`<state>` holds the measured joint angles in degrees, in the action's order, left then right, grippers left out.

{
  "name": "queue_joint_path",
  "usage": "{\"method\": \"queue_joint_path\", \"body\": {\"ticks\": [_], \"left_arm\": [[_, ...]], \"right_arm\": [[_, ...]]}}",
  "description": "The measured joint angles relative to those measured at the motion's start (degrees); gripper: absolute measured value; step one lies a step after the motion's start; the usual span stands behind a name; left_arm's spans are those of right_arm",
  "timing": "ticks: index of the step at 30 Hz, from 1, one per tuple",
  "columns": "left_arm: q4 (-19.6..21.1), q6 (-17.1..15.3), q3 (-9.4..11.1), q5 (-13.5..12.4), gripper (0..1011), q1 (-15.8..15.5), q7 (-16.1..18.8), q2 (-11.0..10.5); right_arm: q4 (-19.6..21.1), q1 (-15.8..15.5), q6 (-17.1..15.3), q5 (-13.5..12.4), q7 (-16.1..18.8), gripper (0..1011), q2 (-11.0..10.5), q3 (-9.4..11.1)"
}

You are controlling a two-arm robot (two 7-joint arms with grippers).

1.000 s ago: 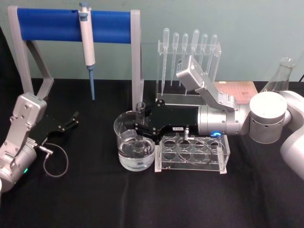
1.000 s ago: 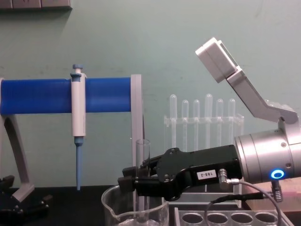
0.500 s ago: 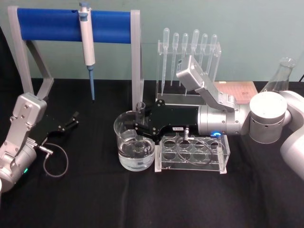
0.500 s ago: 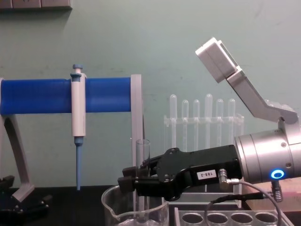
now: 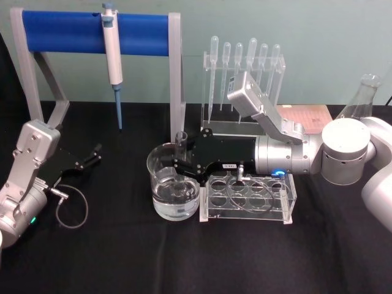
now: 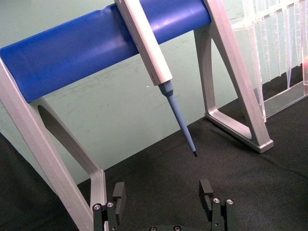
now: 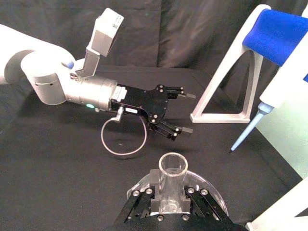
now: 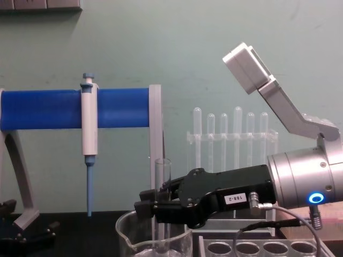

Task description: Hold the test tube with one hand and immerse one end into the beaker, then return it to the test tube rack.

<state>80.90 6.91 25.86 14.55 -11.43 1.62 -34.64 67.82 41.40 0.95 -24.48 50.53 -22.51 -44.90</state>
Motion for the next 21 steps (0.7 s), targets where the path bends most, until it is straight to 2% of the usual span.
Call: {"method": "queue_joint_path", "body": {"ticks": [21], "left_arm": [[0.0,0.0,0.0,0.0,1000,0.0,0.0,0.0]], "right_arm": [[0.0,0.0,0.0,0.0,0.0,222,0.0,0.0]]}}
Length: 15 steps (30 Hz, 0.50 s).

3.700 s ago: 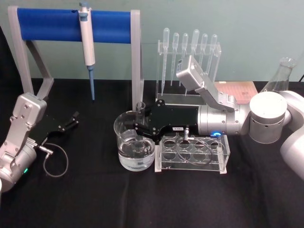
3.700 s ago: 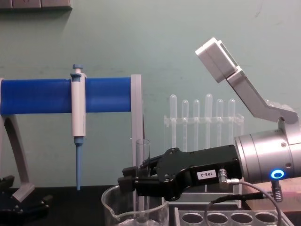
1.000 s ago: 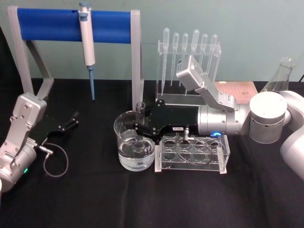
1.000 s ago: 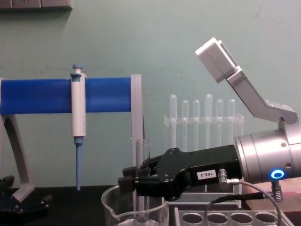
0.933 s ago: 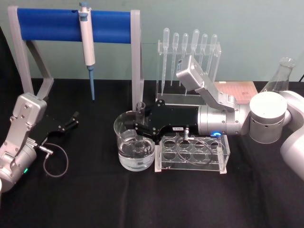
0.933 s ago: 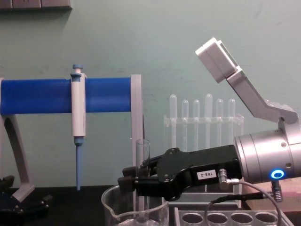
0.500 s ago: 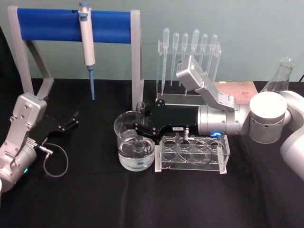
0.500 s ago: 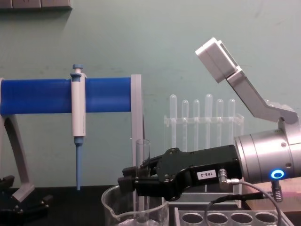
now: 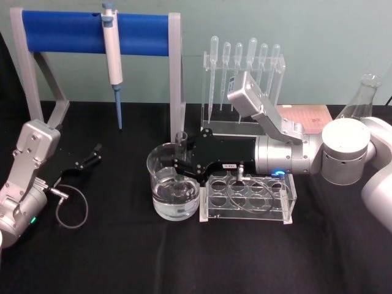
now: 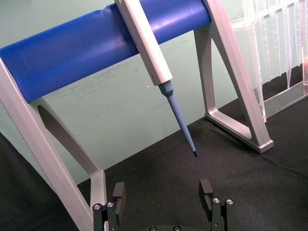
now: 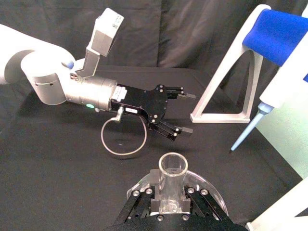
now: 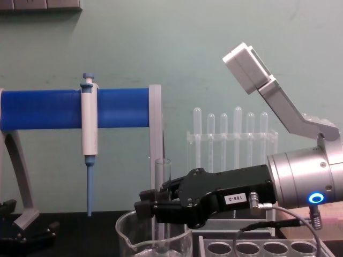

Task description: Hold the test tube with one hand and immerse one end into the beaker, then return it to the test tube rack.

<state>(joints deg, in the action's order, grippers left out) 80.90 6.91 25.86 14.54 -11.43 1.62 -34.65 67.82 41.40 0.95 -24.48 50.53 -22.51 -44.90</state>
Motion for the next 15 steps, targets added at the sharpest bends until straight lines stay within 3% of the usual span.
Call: {"method": "queue_joint_path", "body": {"ticks": [15], "left_arm": [[0.0,0.0,0.0,0.0,1000,0.0,0.0,0.0]], "right_arm": [[0.0,0.0,0.0,0.0,0.0,222,0.0,0.0]]}}
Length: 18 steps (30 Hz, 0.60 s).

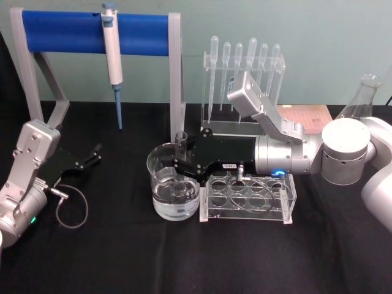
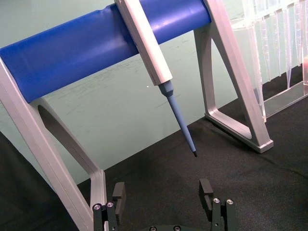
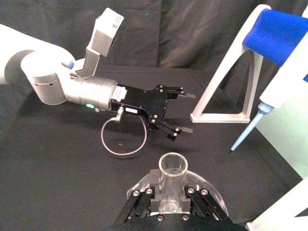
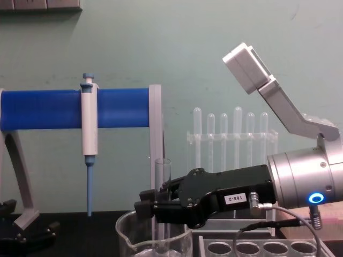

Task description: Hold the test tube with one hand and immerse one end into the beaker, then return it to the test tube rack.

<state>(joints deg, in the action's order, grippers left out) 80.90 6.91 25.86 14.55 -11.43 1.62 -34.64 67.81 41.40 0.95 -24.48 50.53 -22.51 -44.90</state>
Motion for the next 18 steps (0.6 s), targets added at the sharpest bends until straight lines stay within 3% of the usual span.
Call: {"method": "queue_joint_path", "body": {"ticks": [18], "left_arm": [[0.0,0.0,0.0,0.0,1000,0.0,0.0,0.0]], "right_arm": [[1.81,-0.09,-0.71,0.4,-0.96,222,-0.86,0.98]]}}
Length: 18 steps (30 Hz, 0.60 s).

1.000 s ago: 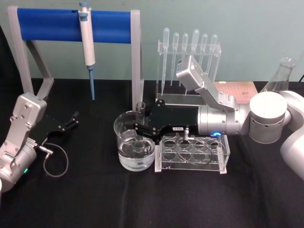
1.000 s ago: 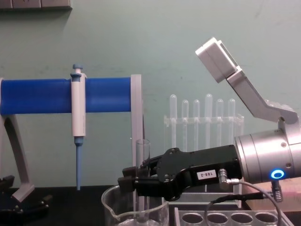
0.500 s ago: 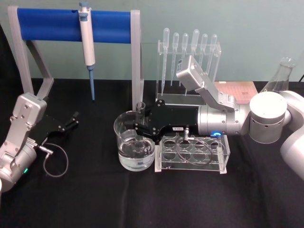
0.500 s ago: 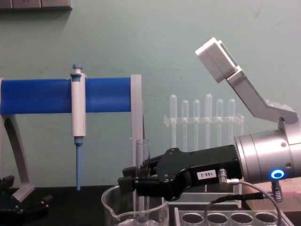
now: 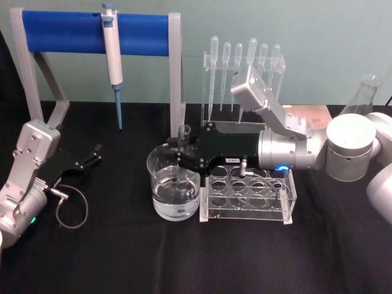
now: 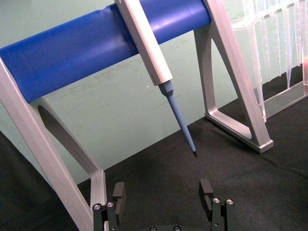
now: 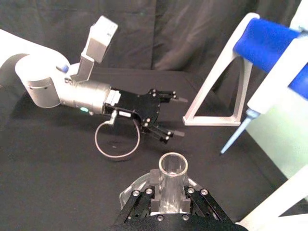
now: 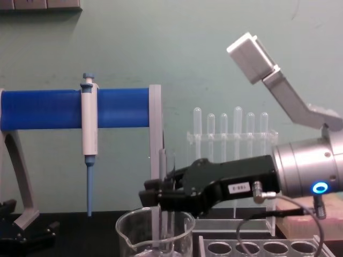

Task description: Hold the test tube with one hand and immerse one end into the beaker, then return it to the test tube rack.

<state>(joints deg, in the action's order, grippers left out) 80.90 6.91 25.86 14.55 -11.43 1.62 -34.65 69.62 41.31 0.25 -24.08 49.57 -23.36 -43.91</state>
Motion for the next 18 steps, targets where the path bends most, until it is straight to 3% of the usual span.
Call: {"method": "queue_joint_path", "body": {"ticks": [18], "left_arm": [[0.0,0.0,0.0,0.0,1000,0.0,0.0,0.0]], "right_arm": [[12.48,0.55,-2.61,-3.11,-2.41,223,-5.6,4.68]]}}
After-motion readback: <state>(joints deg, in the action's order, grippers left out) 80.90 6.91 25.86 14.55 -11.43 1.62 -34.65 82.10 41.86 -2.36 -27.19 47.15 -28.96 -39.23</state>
